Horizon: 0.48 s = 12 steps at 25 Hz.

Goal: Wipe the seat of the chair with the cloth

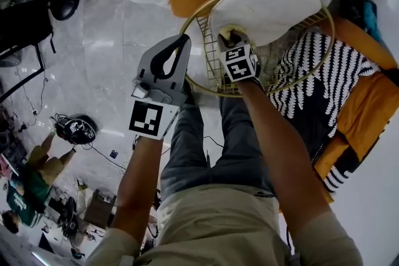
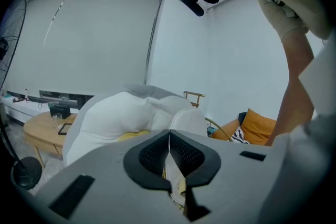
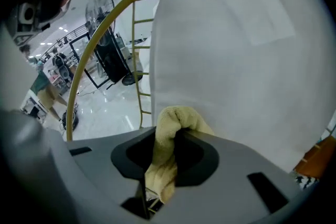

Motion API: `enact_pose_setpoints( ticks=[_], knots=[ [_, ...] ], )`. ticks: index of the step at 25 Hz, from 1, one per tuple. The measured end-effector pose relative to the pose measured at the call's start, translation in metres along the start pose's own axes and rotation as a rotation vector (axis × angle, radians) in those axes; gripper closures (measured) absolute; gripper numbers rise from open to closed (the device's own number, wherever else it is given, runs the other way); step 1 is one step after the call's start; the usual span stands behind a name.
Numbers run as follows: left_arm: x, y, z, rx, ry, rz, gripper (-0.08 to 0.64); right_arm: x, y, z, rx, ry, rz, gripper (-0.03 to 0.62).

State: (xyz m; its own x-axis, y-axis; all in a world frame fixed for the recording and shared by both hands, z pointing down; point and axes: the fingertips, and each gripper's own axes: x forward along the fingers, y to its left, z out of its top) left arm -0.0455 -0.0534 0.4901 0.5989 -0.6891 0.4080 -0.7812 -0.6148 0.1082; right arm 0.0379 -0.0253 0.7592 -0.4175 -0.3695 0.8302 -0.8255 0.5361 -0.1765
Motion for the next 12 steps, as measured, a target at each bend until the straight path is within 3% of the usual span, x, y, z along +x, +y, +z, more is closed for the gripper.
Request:
enact_pose_setpoints(
  ticks=[5, 9, 12],
  knots=[
    [-0.008, 0.002, -0.005, 0.010, -0.004, 0.003, 0.540, 0.004, -0.012, -0.015, 0.055, 0.020, -0.016, 0.503],
    [-0.023, 0.005, 0.009, 0.011, -0.006, 0.006, 0.540, -0.028, -0.083, -0.044, 0.140, 0.099, -0.161, 0.503],
    [-0.040, 0.012, 0.037, 0.016, -0.020, 0.013, 0.540, -0.062, -0.126, -0.045, 0.160, 0.112, -0.234, 0.503]
  ],
)
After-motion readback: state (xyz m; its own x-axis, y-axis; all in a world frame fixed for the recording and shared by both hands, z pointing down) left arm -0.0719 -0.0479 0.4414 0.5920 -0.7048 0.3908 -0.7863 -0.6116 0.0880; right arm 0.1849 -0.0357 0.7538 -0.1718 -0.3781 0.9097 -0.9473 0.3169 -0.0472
